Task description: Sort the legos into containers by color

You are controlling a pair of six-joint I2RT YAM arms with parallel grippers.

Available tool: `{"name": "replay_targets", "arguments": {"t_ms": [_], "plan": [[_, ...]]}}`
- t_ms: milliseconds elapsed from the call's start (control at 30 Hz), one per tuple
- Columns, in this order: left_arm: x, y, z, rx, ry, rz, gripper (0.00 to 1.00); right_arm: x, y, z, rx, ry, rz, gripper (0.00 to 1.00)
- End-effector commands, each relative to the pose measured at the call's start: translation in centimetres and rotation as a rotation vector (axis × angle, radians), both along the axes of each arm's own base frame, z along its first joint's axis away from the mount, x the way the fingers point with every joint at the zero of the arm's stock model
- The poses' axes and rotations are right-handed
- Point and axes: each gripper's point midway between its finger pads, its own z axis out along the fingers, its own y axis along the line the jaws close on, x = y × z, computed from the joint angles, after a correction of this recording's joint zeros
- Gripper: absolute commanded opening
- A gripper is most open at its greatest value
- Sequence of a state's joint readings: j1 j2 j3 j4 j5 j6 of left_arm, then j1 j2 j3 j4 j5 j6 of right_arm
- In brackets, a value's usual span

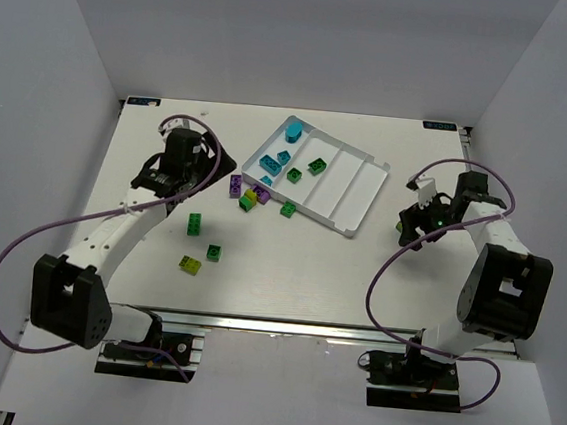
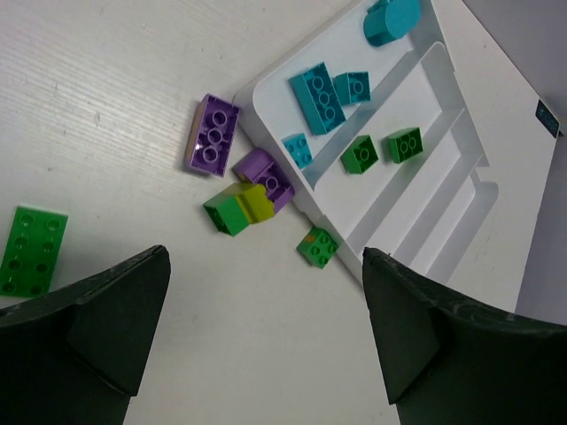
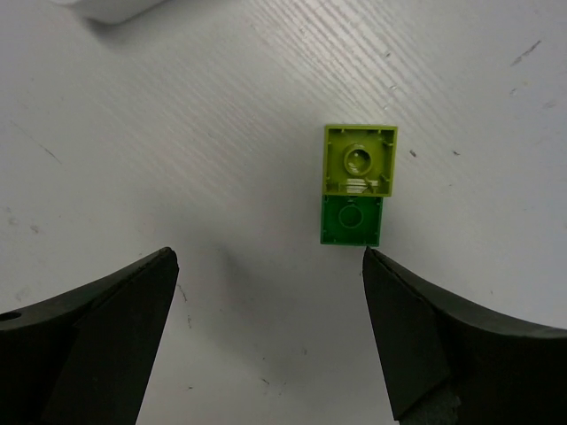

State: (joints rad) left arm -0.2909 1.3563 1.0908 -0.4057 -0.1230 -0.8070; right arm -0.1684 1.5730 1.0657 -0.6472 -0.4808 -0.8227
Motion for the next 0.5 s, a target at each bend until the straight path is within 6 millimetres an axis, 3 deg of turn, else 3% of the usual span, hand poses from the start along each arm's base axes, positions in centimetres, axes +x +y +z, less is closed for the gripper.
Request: {"name": "replay_targets", "arguments": {"t_ms": [0,267,333,467], "plan": [[-1.7,-0.4,0.8,-0.058,-0.042,-0.027,0.98,1.3,-0.5,-0.4,-0.040,-0.094,0.081,0.89],[-4.7,-0.4,-0.4,-0.163,-0.072,-0.010,0.97,3.8,-2.0,-2.6,-0.075,-0.075,0.060,0.89],[-5.2,-0.3,-1.1,-0.178,-0.070,0.000,0.96,3.8,-2.0,-3.1,-0.075,-0.059,0.070,0.87],[-5.5,-0.1,-0.6,-0.186,-0.096,0.010,0.95,4.4,-2.2,-4.2,-0.075,-0.035,0.068,0.78]]}}
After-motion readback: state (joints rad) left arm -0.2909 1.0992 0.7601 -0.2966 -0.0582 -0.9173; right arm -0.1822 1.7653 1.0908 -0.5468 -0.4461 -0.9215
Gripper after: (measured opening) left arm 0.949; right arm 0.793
